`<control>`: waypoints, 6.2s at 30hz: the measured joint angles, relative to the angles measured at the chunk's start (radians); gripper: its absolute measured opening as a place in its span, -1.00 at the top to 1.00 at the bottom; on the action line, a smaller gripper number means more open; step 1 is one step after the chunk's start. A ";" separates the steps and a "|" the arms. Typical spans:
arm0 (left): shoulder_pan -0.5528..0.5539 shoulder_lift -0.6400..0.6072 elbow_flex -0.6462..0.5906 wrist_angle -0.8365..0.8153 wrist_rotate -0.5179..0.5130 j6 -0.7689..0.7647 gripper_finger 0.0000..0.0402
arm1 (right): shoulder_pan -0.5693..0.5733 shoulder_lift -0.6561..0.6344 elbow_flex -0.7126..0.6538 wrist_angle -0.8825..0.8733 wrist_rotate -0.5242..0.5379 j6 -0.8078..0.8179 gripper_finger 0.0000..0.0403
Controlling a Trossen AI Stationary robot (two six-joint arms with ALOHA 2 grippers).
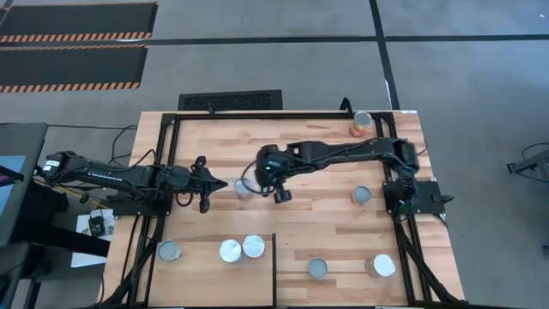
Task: Pick and place cans onto a shelf
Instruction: Put the small canned corn onto the shelf, then put the canned peaches can onto the shelf
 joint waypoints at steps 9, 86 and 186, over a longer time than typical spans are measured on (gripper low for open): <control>0.000 0.036 0.000 0.051 0.002 -0.011 1.00 | -0.027 -0.325 -0.525 0.465 0.001 0.126 0.96; -0.442 0.356 0.573 -0.845 0.086 -0.202 1.00 | 0.105 -0.615 -1.133 1.113 0.112 0.343 0.94; -0.549 0.194 0.282 -0.116 -0.039 -0.125 1.00 | 0.107 -0.615 -1.133 1.162 0.153 0.334 0.94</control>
